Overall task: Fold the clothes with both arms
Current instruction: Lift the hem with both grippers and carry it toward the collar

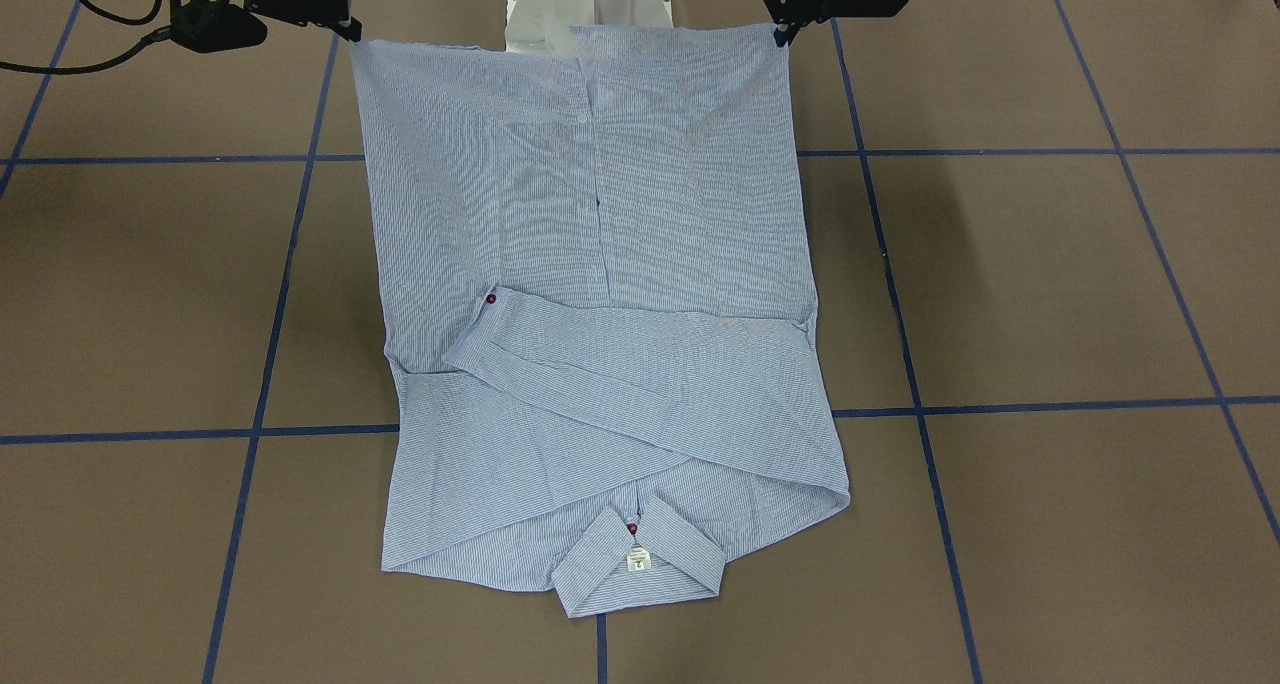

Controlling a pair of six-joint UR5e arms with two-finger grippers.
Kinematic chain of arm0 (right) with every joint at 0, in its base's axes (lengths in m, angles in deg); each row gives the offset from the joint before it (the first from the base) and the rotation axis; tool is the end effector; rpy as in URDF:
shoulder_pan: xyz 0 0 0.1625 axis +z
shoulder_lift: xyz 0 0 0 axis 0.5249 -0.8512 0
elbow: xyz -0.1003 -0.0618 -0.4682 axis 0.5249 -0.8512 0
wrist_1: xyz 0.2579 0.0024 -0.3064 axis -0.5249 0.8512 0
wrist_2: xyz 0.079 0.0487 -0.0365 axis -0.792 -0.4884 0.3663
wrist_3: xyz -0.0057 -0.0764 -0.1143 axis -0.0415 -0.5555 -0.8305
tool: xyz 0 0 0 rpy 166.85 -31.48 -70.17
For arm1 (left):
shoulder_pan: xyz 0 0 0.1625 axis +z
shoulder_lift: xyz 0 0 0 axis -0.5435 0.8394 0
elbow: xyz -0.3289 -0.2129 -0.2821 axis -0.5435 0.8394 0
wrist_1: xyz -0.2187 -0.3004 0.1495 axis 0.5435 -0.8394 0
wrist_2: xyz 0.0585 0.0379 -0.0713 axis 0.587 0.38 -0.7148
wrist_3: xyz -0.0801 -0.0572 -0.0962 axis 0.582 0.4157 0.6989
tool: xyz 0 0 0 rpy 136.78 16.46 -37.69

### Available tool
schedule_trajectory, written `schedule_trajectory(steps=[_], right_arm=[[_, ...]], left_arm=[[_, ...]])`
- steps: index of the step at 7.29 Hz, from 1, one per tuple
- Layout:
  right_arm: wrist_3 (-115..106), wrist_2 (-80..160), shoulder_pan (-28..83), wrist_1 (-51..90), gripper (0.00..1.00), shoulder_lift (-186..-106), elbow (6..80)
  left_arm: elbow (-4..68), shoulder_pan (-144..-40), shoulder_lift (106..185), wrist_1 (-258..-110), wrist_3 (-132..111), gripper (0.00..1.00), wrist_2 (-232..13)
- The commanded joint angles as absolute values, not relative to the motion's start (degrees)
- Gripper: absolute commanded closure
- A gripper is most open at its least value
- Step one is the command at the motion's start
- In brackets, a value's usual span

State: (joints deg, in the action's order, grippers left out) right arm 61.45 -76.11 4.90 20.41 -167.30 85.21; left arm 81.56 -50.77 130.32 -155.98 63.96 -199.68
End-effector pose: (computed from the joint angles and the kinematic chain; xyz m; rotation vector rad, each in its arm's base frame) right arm -0.2970 -0.2563 0.3517 -0.3820 -1.1351 0.0201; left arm 0.3708 -0.2063 0.3296 -0.1935 0.9655 -0.0964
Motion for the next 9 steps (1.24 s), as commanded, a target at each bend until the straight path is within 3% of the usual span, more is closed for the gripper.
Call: schedule_trajectory(steps=[1,5,9], right_arm=[[61.45,-81.80,5.43,19.21,1.00,-167.63,85.36],[61.45,-86.84,9.02,6.22,1.00,-173.25,82.39],[61.45,-86.58,15.00,3.73,1.00,-169.06,74.92]], left_arm=[[83.31,-50.06,130.58,-154.79,63.96,1.00,-202.90],[84.11,-49.53,130.93,-154.79,64.05,1.00,-205.20],[78.49,-50.92,134.27,-154.88,63.79,1.00,-204.41]])
